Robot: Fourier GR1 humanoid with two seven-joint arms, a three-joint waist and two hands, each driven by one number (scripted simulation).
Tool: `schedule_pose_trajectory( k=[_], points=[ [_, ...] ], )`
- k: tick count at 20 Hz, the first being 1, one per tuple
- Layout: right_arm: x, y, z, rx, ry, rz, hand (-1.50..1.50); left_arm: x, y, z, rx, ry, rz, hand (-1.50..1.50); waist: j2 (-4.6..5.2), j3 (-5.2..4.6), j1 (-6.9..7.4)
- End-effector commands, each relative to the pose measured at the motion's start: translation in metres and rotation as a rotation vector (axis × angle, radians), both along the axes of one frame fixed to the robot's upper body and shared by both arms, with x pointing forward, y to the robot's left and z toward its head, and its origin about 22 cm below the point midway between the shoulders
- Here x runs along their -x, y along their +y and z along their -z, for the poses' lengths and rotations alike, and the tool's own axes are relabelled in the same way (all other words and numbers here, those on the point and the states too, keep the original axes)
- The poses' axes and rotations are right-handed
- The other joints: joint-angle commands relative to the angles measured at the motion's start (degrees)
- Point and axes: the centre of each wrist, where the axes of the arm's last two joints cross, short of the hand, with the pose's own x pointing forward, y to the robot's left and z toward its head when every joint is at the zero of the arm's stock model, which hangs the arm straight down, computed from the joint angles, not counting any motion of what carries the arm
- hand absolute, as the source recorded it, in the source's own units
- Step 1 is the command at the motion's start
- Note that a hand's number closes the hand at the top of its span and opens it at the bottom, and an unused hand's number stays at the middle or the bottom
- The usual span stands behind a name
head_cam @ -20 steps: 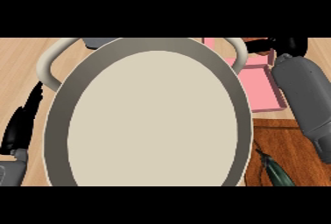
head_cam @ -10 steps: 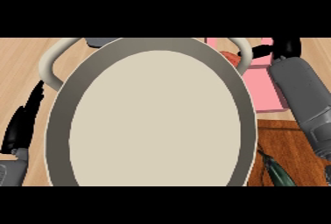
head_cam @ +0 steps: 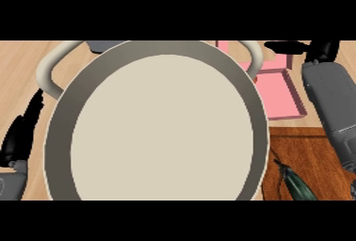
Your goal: Pick the sweet potato from the cutting board and place it in the cardboard box
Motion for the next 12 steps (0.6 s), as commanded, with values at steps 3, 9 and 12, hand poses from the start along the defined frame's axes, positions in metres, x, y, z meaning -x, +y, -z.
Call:
schedule_pose_trajectory(
  k=[3, 9, 12],
  points=[
    [0.016, -0.039, 0.004, -0.082, -0.141, 0.015, -1.50, 0.004, 0.000, 0.002, 0.014, 0.025, -0.022, 0.00, -0.67, -0.04, -1.60],
    [0.049, -0.095, 0.002, -0.122, -0.144, 0.038, -1.50, 0.013, 0.024, 0.002, -0.020, 0.014, -0.057, 0.00, -1.14, -0.13, -2.83],
    [0.070, -0.108, -0.004, -0.125, -0.124, 0.068, -1.50, 0.027, 0.020, 0.012, 0.010, 0.023, -0.070, 0.00, -1.61, -0.20, -3.73]
  ],
)
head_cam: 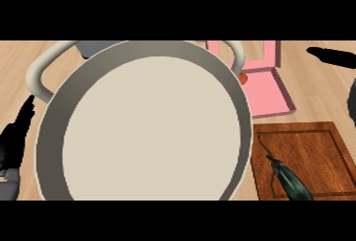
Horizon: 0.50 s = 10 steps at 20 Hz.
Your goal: Pick the sweet potato from the cutting board and place it in the cardboard box
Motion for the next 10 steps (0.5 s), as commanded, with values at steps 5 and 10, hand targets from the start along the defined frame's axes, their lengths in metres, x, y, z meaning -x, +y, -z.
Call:
schedule_pose_trajectory(
  k=[5, 10],
  points=[
    [0.082, -0.073, -0.010, 0.008, 0.018, 0.010, -1.50, -0.002, 0.000, 0.003, -0.001, 0.012, -0.009, 0.00, -0.32, -0.08, -1.90],
    [0.152, -0.103, -0.007, 0.053, 0.079, -0.021, -1.50, 0.000, 0.008, 0.000, 0.000, -0.006, -0.022, 0.00, -0.13, -0.07, -1.39]
  ],
)
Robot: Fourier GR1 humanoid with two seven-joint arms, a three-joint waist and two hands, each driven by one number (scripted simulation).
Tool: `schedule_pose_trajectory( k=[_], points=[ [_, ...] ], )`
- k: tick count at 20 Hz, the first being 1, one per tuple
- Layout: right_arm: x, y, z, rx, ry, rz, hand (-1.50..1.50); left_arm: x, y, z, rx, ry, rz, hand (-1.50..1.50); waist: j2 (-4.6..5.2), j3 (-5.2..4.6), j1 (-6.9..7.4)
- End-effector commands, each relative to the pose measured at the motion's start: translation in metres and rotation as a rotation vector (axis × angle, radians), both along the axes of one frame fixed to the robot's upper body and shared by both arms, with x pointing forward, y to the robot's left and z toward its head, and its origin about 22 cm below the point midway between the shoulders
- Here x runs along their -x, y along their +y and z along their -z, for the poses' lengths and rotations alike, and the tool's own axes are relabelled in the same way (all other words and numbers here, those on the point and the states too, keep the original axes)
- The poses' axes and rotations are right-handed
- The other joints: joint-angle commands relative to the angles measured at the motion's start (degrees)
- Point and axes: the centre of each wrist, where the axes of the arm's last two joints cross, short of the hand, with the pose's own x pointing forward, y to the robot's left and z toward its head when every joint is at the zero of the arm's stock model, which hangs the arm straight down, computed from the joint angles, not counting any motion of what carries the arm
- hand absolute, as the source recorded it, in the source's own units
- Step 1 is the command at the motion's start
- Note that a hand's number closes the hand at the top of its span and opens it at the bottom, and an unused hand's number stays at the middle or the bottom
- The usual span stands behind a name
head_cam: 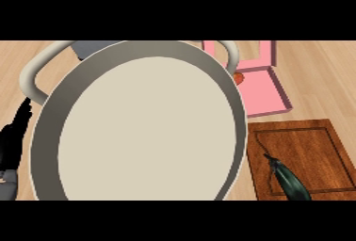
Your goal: Pick the sweet potato from the cutting board and place it in the cardboard box
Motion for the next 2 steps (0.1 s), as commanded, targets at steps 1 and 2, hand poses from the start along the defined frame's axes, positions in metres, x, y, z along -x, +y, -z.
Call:
schedule_pose_trajectory(
  k=[1, 2],
  points=[
    [0.058, -0.026, -0.003, 0.020, 0.051, -0.044, -1.50, 0.006, -0.014, 0.002, 0.015, 0.002, 0.013, 0.00, 0.11, 0.04, 0.55],
    [0.065, -0.019, 0.007, 0.018, 0.079, -0.050, -1.50, -0.005, 0.000, -0.008, -0.005, -0.007, 0.023, 0.00, 0.27, 0.02, 0.66]
  ],
)
